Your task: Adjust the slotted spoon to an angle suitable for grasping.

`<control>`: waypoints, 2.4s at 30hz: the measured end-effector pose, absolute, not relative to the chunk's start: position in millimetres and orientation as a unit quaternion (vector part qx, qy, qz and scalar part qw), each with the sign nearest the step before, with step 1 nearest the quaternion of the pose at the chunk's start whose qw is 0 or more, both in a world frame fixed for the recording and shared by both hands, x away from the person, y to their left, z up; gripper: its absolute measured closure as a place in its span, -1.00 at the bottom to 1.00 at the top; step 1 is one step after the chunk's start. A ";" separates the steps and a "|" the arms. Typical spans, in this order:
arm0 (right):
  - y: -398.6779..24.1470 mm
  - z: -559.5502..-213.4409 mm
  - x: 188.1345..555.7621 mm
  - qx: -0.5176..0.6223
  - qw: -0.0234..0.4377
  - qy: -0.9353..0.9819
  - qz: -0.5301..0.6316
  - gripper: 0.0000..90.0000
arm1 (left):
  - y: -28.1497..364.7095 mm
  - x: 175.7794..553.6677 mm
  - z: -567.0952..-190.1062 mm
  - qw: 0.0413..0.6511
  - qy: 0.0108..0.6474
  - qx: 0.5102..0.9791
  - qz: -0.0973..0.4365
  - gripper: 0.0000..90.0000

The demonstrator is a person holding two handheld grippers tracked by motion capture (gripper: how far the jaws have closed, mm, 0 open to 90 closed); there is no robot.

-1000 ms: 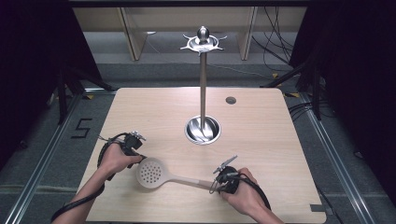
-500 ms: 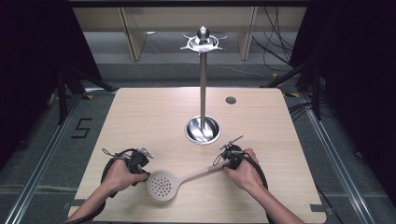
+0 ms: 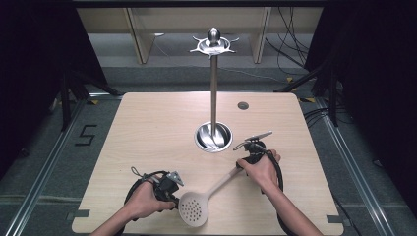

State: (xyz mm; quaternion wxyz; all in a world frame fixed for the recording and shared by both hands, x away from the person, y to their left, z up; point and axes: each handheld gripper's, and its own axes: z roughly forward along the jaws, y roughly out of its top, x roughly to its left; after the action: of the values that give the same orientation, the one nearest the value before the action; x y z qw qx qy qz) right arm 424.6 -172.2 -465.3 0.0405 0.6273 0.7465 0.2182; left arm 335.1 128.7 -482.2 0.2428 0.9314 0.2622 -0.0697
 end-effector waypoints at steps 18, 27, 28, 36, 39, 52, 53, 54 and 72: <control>-160.7 -472.3 434.4 0.659 0.035 0.727 0.190 -0.25 | 204.6 338.2 -471.1 0.341 0.399 0.851 0.040 0.36; -151.3 -470.4 440.8 0.670 0.032 0.724 0.159 -0.33 | 203.1 339.7 -473.3 0.338 0.404 0.849 0.041 0.31; -150.6 -470.6 441.7 0.671 0.035 0.725 0.152 -0.33 | 202.1 339.7 -473.9 0.336 0.410 0.847 0.043 0.31; -142.7 -477.1 449.6 0.701 0.006 0.703 0.122 -0.35 | 201.3 339.8 -474.0 0.338 0.399 0.851 0.041 0.31; -140.4 -476.3 450.1 0.688 0.007 0.714 0.129 -0.28 | 202.0 339.7 -473.7 0.337 0.396 0.853 0.042 0.31; -143.8 -474.1 452.3 0.665 -0.006 0.732 0.144 0.33 | 203.0 339.4 -474.5 0.339 0.399 0.851 0.042 0.32; -144.1 -473.4 452.5 0.661 -0.006 0.737 0.143 0.38 | 203.1 339.4 -474.5 0.339 0.398 0.851 0.041 0.32; -141.8 -470.8 451.8 0.673 -0.033 0.726 0.138 0.44 | 202.5 339.2 -475.0 0.342 0.401 0.849 0.041 0.32; -161.6 -422.7 432.4 0.574 0.023 0.785 0.234 0.54 | 204.6 339.1 -473.8 0.348 0.393 0.850 0.049 0.31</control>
State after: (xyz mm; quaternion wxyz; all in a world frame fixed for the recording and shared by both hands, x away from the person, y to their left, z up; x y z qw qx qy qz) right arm 432.4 -161.6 -422.7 0.0231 0.5737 0.7846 0.2341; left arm 339.1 204.6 -473.8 0.3477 0.8499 0.3929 0.0485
